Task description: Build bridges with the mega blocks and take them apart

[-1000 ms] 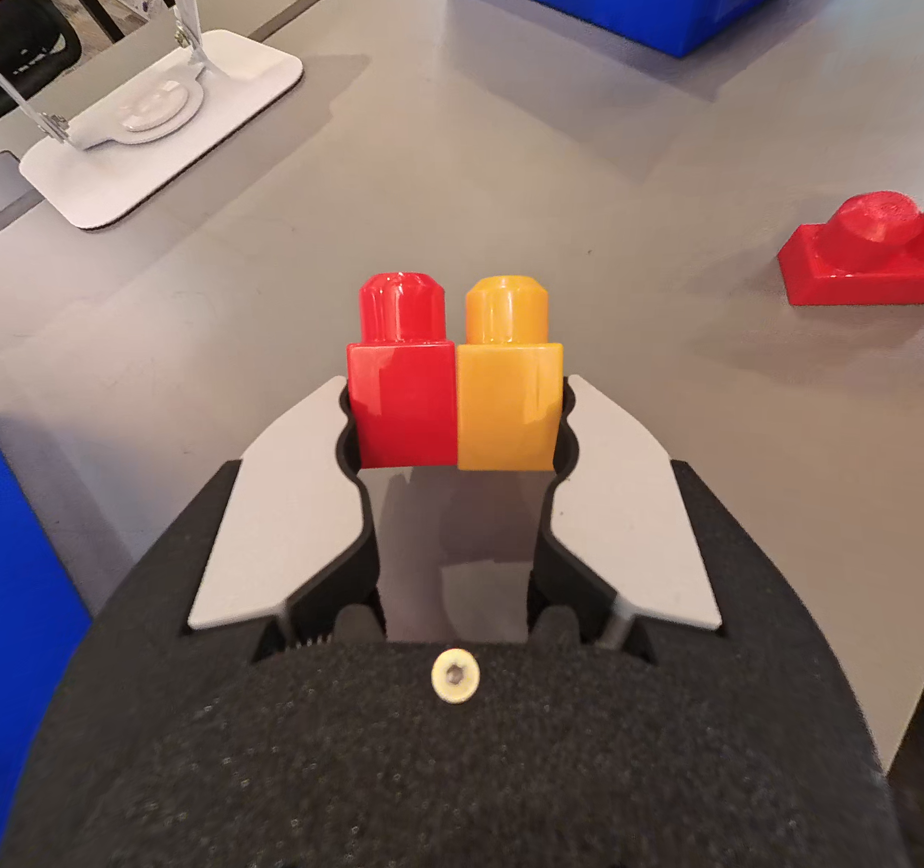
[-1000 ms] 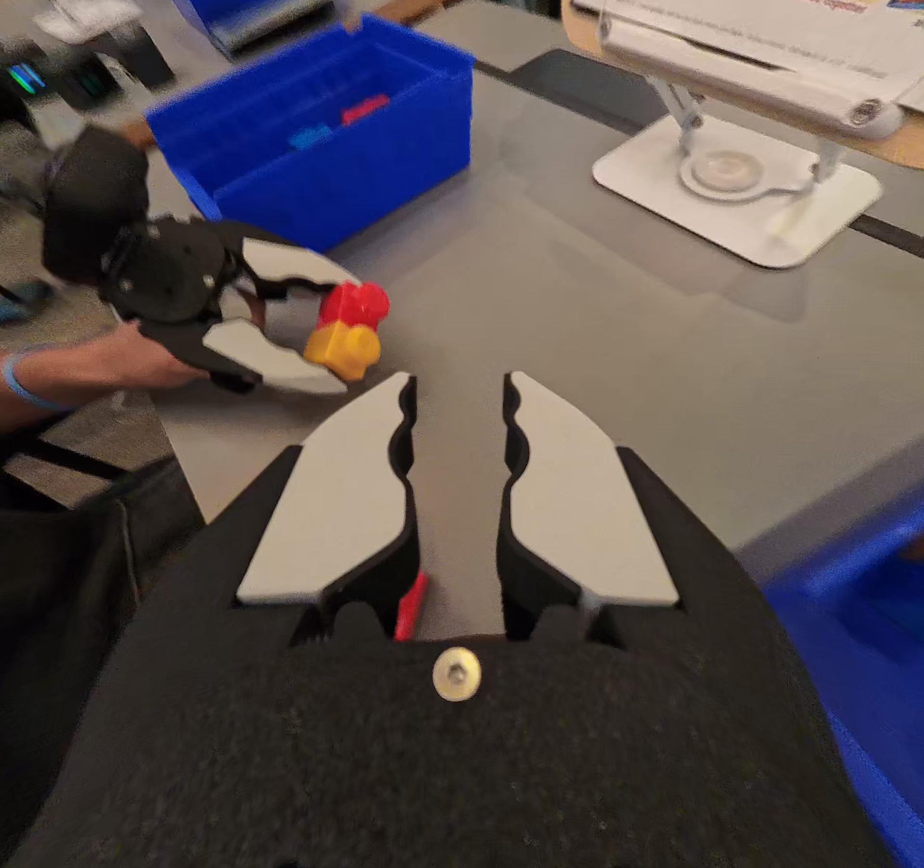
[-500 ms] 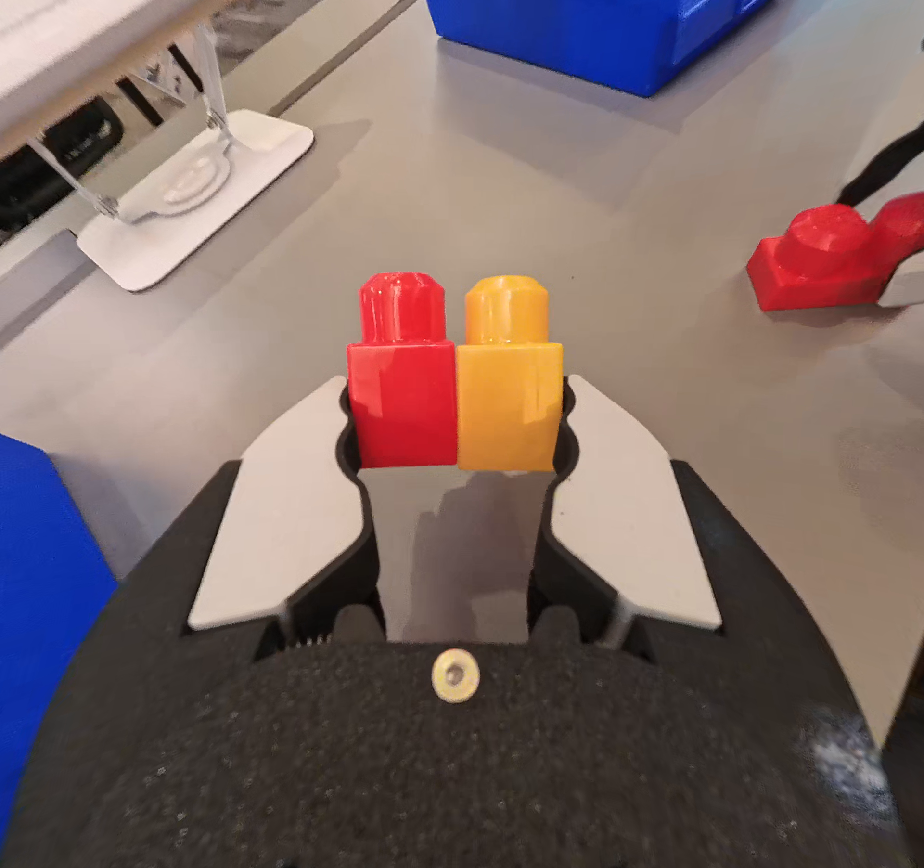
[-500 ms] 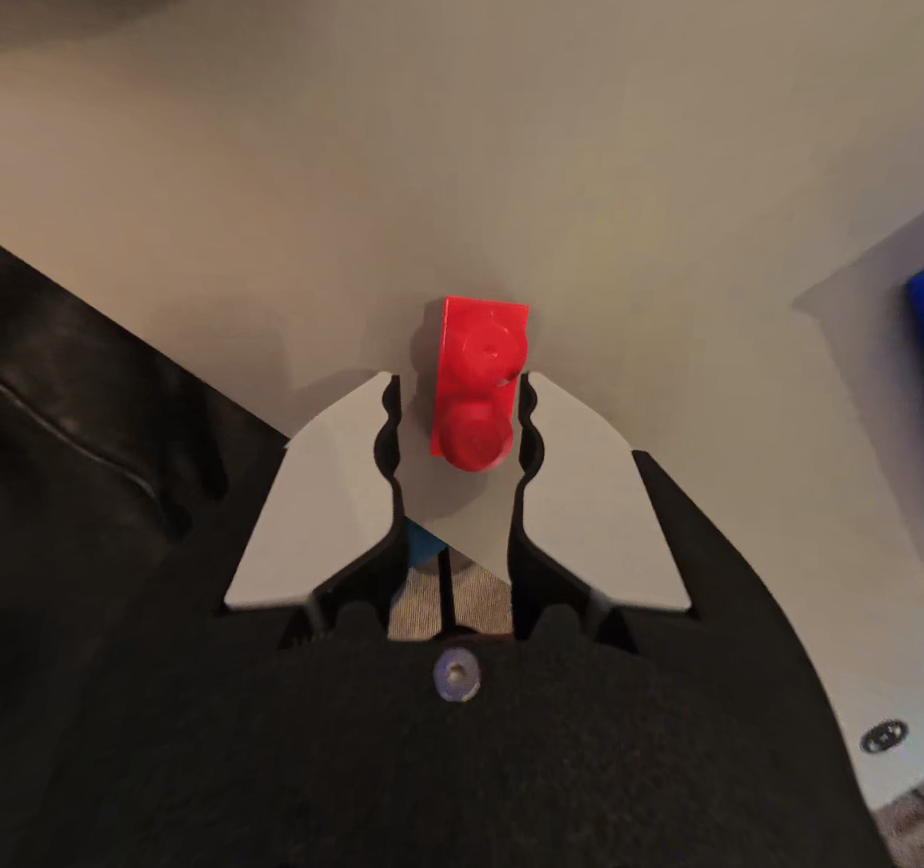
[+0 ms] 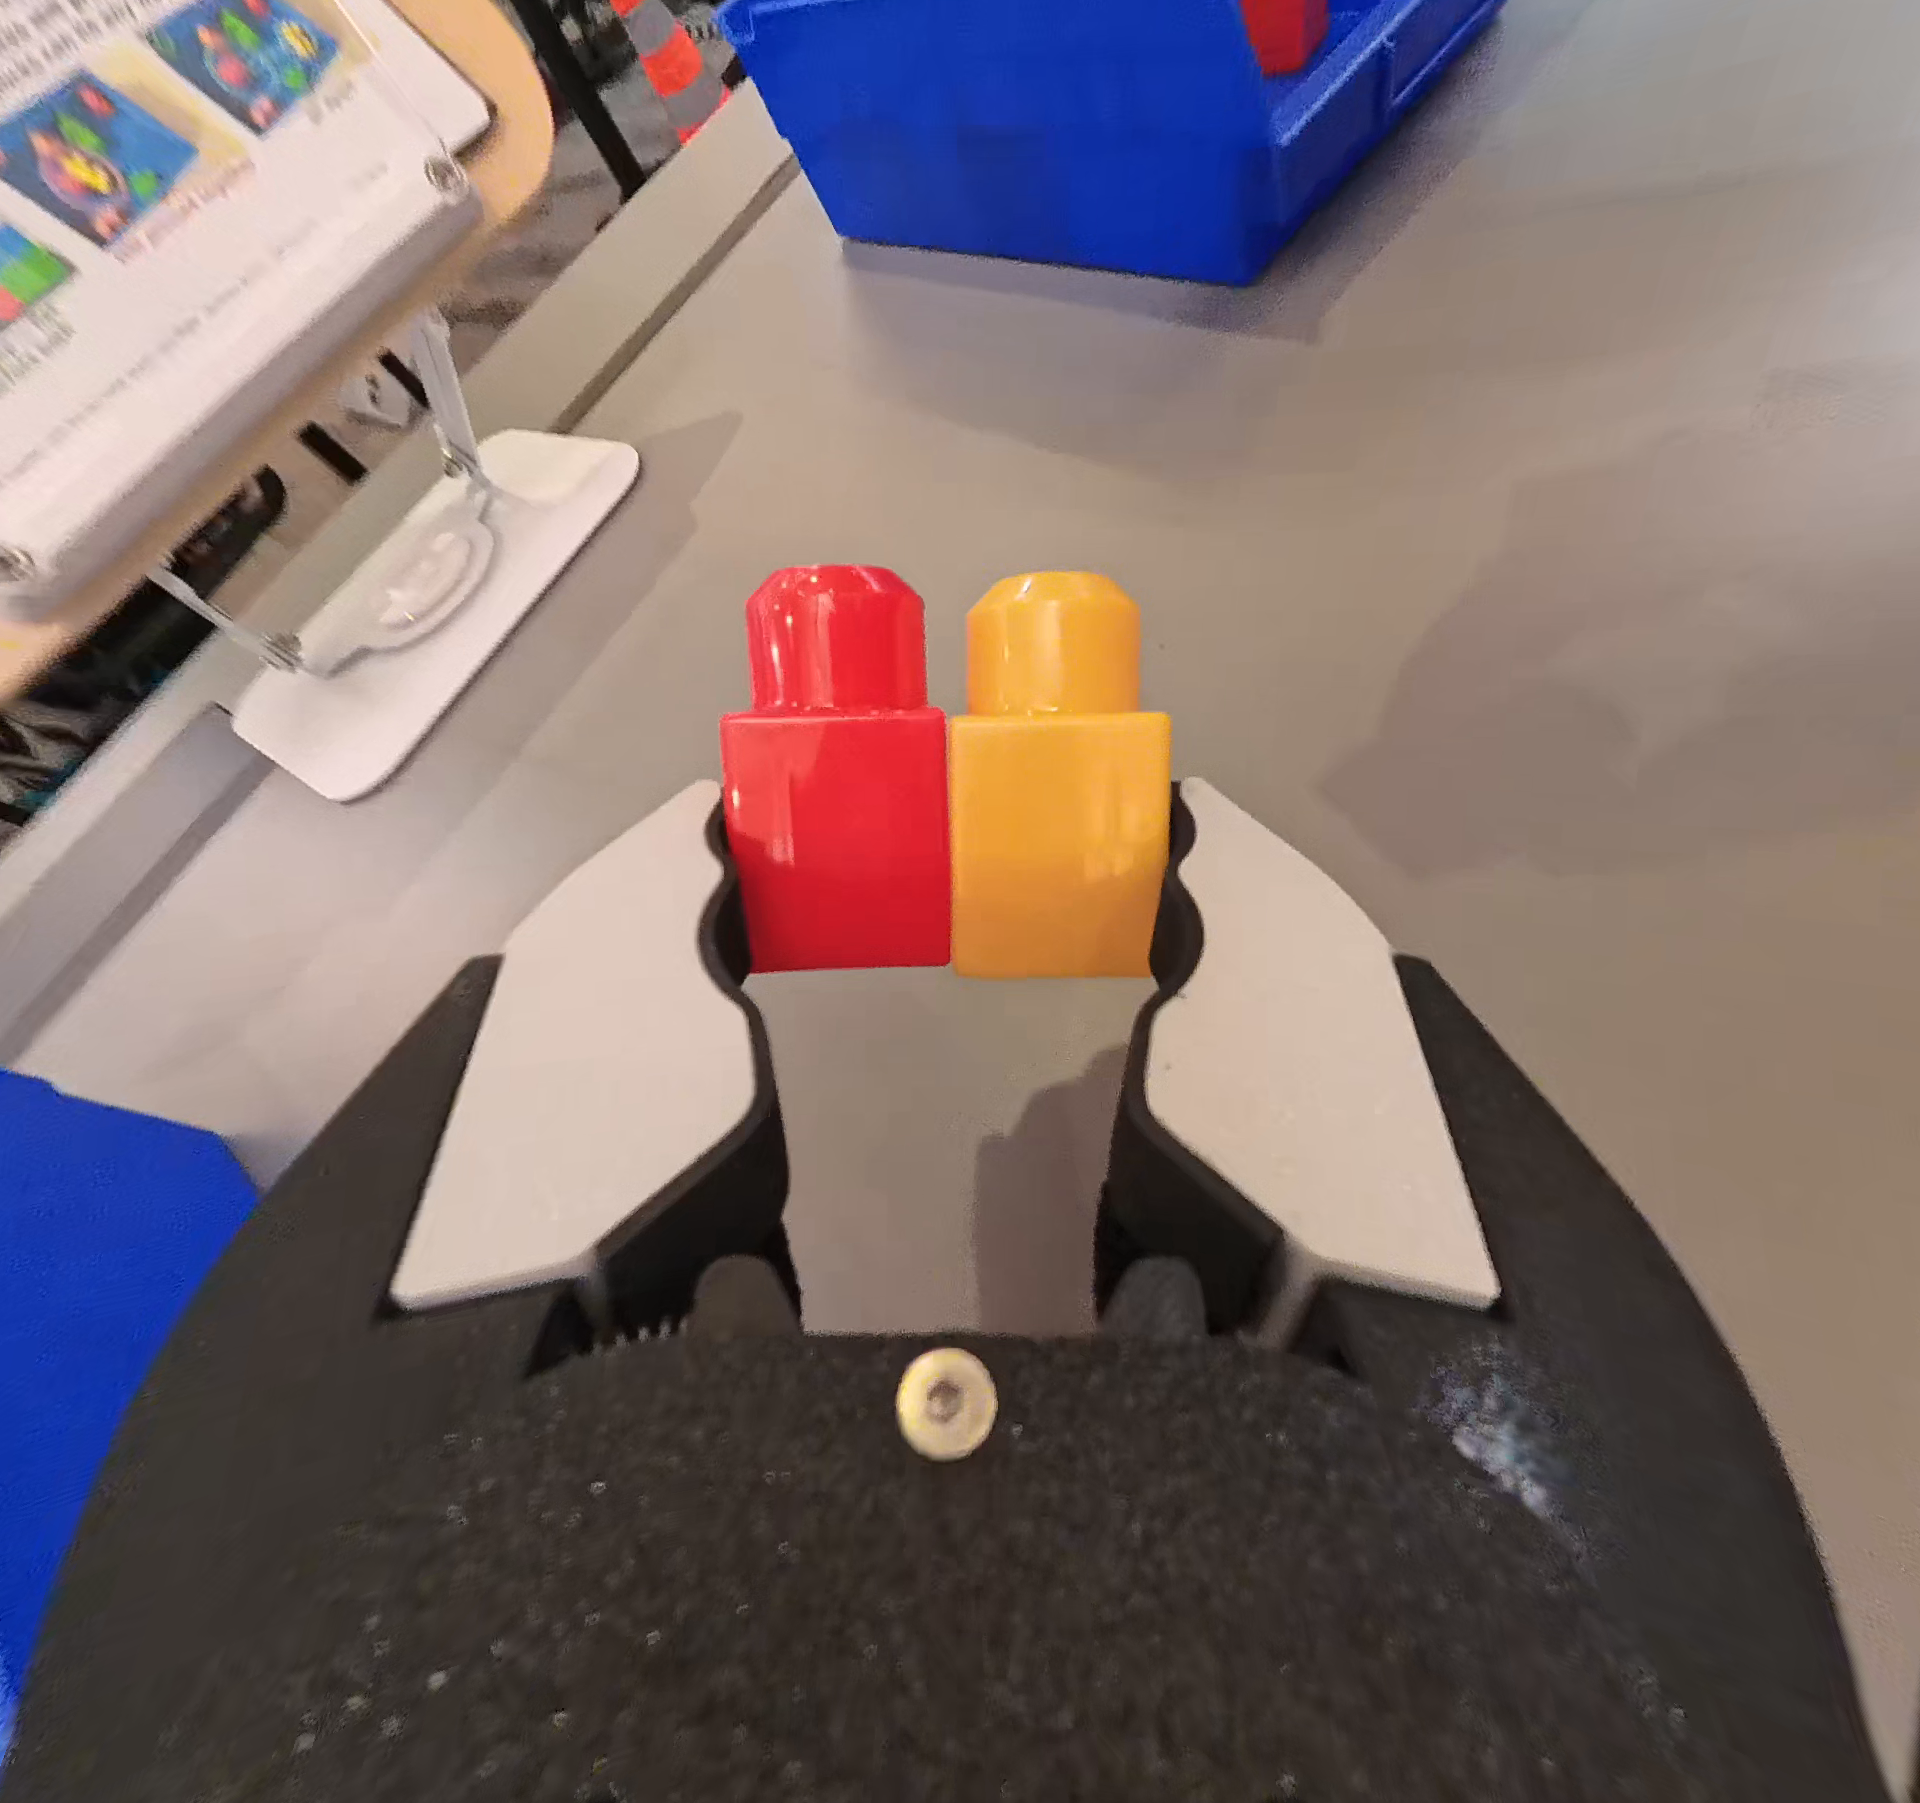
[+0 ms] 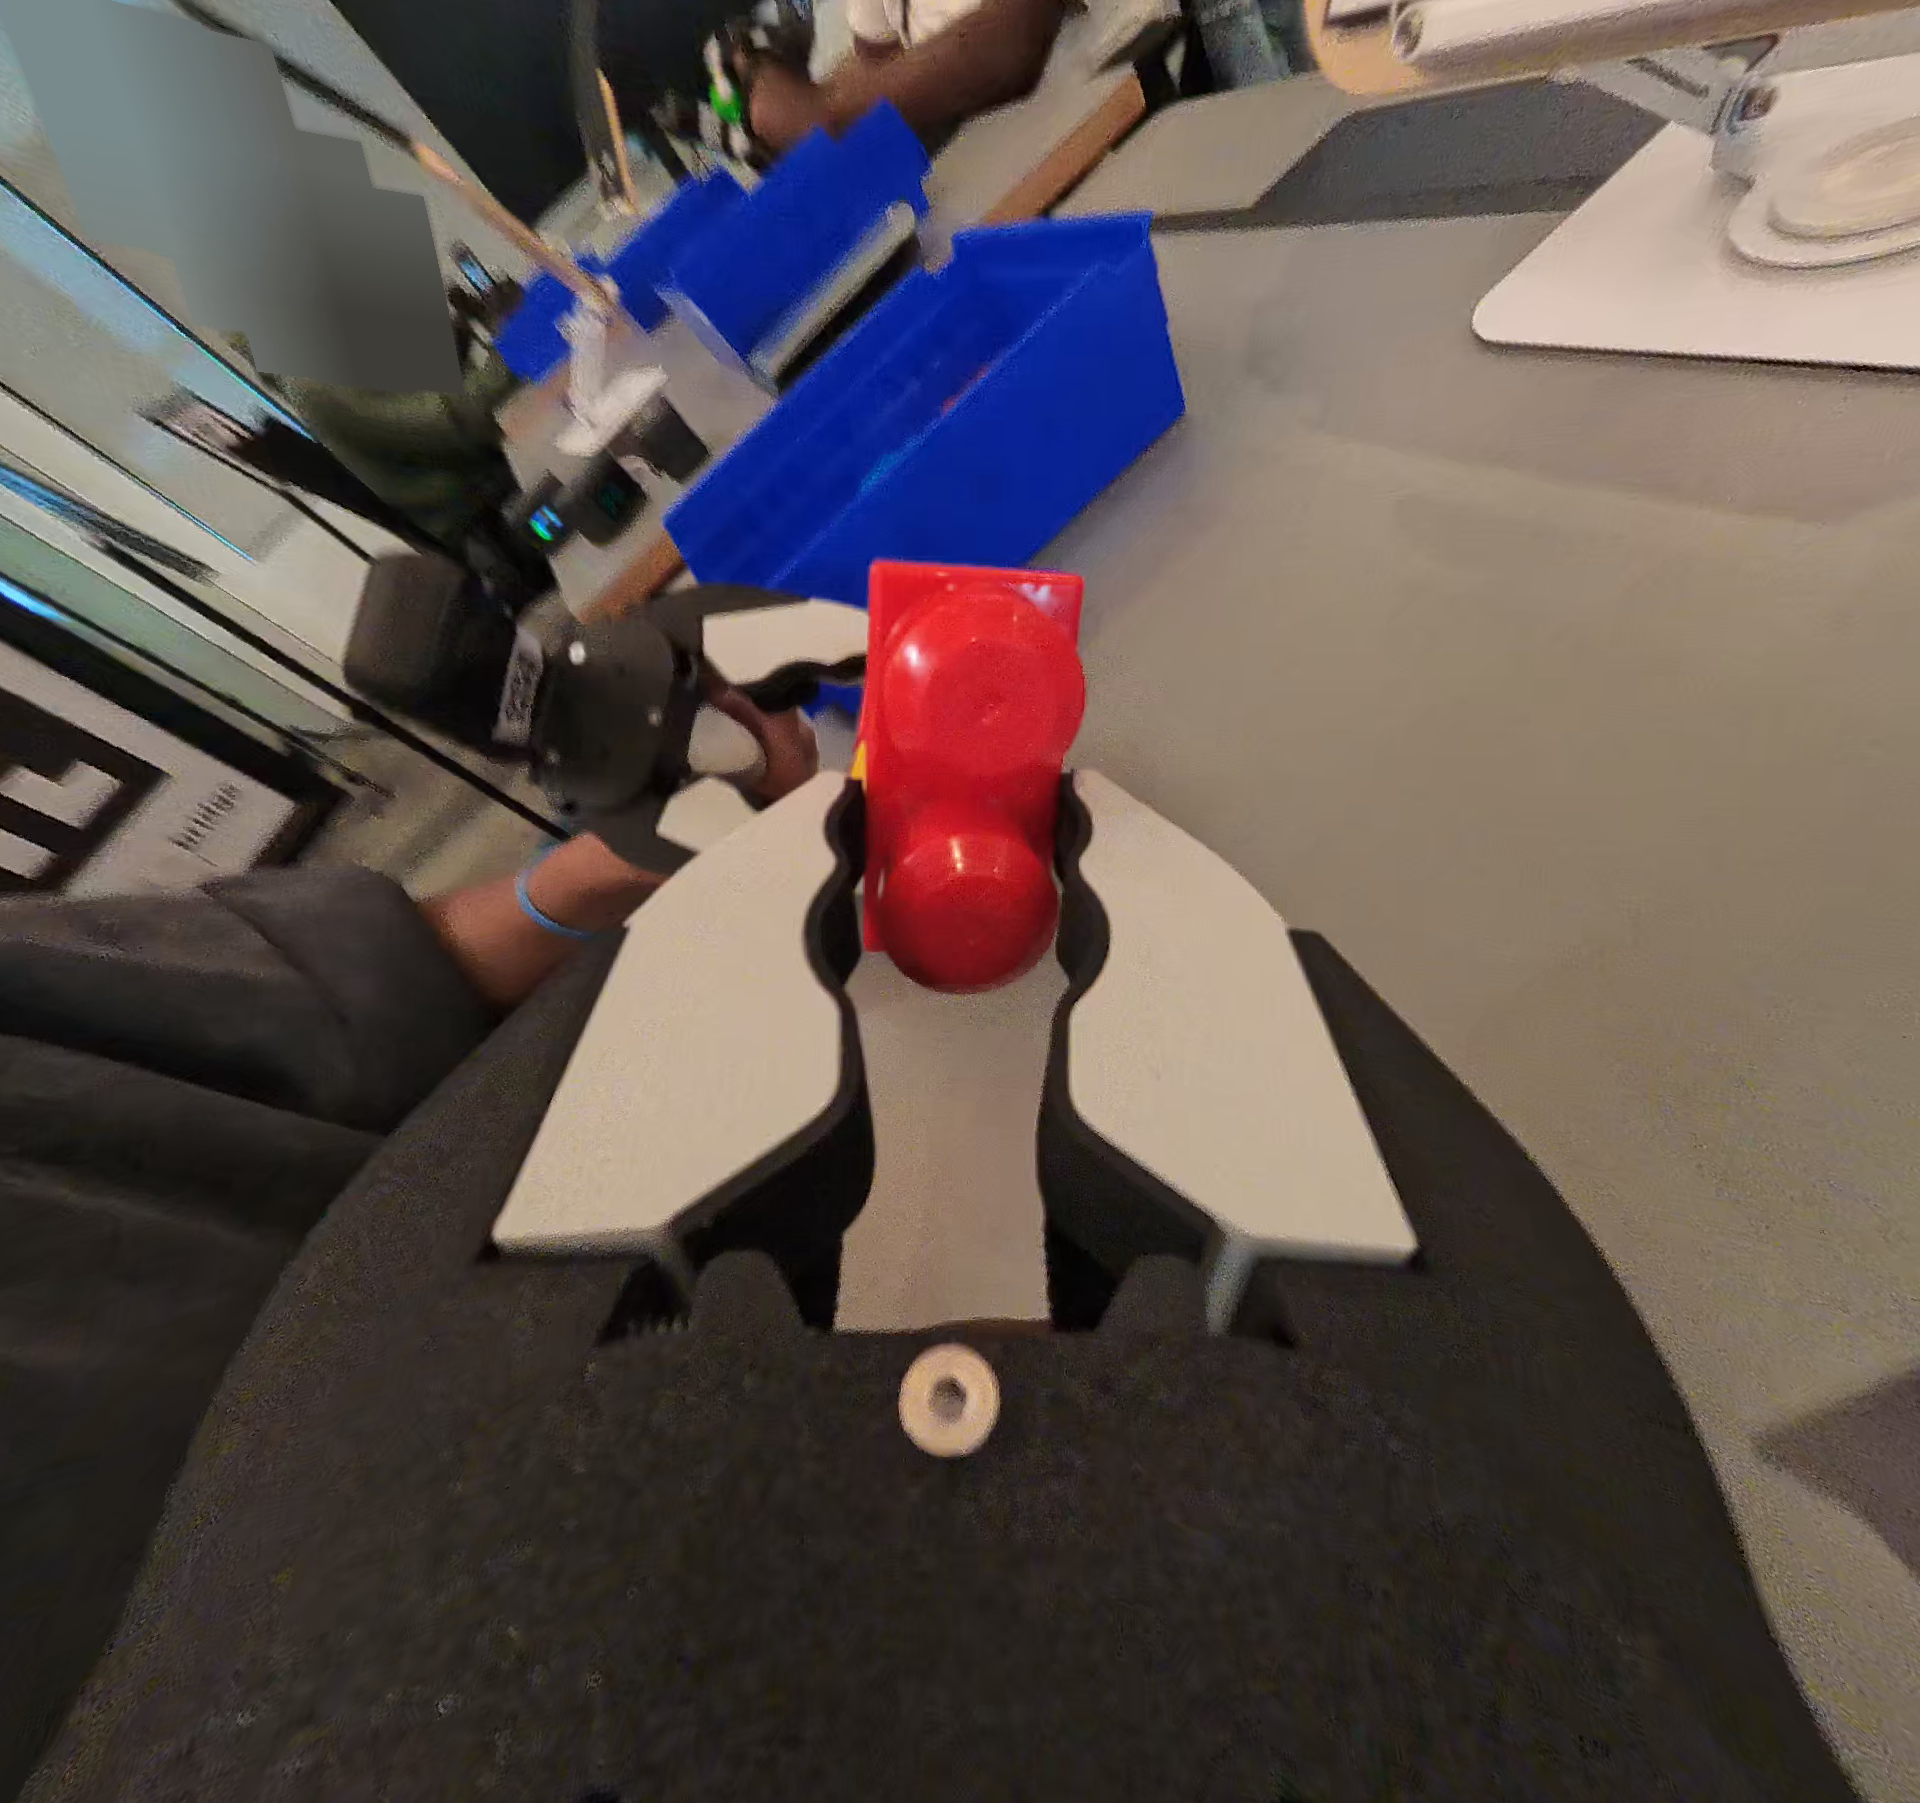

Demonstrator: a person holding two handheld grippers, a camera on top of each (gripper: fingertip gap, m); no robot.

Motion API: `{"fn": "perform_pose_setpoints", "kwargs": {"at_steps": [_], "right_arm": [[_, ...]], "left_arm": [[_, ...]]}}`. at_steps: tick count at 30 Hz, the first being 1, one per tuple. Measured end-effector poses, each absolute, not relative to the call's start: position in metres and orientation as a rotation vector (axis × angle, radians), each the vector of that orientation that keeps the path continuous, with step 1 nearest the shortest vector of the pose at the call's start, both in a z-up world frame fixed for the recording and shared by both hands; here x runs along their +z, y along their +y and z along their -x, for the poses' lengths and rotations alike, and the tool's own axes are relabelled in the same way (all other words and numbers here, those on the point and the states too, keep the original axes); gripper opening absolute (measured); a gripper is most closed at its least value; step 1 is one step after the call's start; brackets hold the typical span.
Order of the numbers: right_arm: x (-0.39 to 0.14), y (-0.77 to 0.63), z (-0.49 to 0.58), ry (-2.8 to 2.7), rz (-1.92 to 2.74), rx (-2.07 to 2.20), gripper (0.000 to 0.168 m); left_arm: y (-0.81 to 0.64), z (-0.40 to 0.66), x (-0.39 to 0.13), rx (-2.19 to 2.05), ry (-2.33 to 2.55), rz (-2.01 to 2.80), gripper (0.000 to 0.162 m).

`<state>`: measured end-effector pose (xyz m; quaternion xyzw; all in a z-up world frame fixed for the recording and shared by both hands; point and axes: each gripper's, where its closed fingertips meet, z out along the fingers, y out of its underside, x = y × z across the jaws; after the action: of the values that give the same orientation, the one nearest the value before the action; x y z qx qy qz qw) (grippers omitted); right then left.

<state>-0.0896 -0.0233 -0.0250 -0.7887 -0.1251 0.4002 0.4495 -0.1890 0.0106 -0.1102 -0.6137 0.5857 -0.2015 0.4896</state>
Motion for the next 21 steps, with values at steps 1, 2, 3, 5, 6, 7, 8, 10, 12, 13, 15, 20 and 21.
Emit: {"fn": "perform_pose_setpoints", "kwargs": {"at_steps": [1, 2, 3, 5, 6, 7, 8, 10, 12, 13, 15, 20, 21], "right_arm": [[-0.024, -0.016, 0.089, -0.298, 1.933, 1.043, 0.035], [-0.025, -0.011, 0.091, -0.298, 1.923, 1.106, 0.035], [-0.029, -0.007, 0.095, -0.299, 1.922, 1.154, 0.035], [-0.041, 0.000, 0.110, -0.343, 1.939, 1.196, 0.035], [-0.048, 0.001, 0.118, -0.372, 1.951, 1.205, 0.035], [-0.052, 0.000, 0.125, -0.401, 1.940, 1.221, 0.035], [-0.054, -0.002, 0.133, -0.426, 1.930, 1.246, 0.035], [-0.062, -0.003, 0.140, -0.455, 1.950, 1.234, 0.035], [-0.066, -0.003, 0.144, -0.462, 1.958, 1.214, 0.035], [-0.069, -0.003, 0.146, -0.471, 1.966, 1.207, 0.035], [-0.079, -0.006, 0.150, -0.506, 2.016, 1.191, 0.034], [-0.094, -0.011, 0.156, -0.526, 2.056, 1.193, 0.034], [-0.097, -0.011, 0.157, -0.523, 2.065, 1.205, 0.034]], "left_arm": [[0.012, 0.188, -0.106, -0.462, 1.436, 1.459, 0.076], [0.014, 0.187, -0.102, -0.432, 1.448, 1.426, 0.075], [0.015, 0.185, -0.097, -0.407, 1.460, 1.394, 0.075], [0.015, 0.180, -0.089, -0.384, 1.492, 1.342, 0.075], [0.015, 0.178, -0.088, -0.377, 1.510, 1.325, 0.075], [0.014, 0.176, -0.087, -0.370, 1.529, 1.314, 0.075], [0.013, 0.173, -0.088, -0.362, 1.548, 1.307, 0.075], [0.013, 0.170, -0.091, -0.334, 1.562, 1.300, 0.075], [0.012, 0.166, -0.096, -0.310, 1.580, 1.297, 0.075], [0.011, 0.165, -0.098, -0.296, 1.588, 1.290, 0.075], [0.010, 0.164, -0.101, -0.275, 1.596, 1.285, 0.075], [0.003, 0.163, -0.108, -0.320, 1.619, 1.294, 0.075], [0.002, 0.163, -0.110, -0.326, 1.630, 1.297, 0.075]]}}
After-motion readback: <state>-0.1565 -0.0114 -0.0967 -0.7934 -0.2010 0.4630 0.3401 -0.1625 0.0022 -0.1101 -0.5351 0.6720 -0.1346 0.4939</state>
